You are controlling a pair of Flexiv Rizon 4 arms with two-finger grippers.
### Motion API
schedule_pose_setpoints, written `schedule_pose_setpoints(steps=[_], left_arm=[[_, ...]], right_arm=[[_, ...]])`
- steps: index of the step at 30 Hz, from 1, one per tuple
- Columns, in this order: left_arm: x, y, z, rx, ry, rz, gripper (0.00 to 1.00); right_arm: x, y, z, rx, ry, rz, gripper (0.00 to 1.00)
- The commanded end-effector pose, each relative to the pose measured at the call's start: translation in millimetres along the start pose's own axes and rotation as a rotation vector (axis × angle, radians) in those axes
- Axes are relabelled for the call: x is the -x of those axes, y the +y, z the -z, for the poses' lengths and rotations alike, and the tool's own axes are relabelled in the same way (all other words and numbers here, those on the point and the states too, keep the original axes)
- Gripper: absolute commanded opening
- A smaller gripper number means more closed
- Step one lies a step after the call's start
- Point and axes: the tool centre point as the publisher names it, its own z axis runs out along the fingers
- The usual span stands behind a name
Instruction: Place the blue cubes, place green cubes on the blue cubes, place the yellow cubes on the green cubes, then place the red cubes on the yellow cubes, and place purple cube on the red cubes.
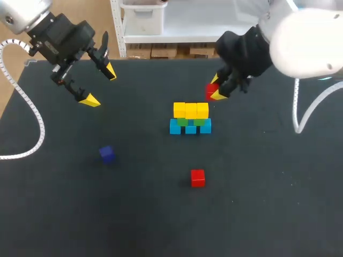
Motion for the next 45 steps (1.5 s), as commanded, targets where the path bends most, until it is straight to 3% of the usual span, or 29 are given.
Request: schedule_pose_setpoints(steps=[1,22,45], left_arm=[[-1.2,0.7,0,-0.001,-0.002,-0.004,1.0],[-1.2,0.7,0,-0.001,-0.002,-0.004,1.0],[-1.2,0.7,0,-0.001,-0.002,-0.004,1.0]], right_arm=[[3,-5,-10,0.021,-0.002,-0.001,0.0],[13,2,-32,0.068,0.017,-0.029,0.0],[6,2,-44,0.075,0.04,-0.062,0.0]])
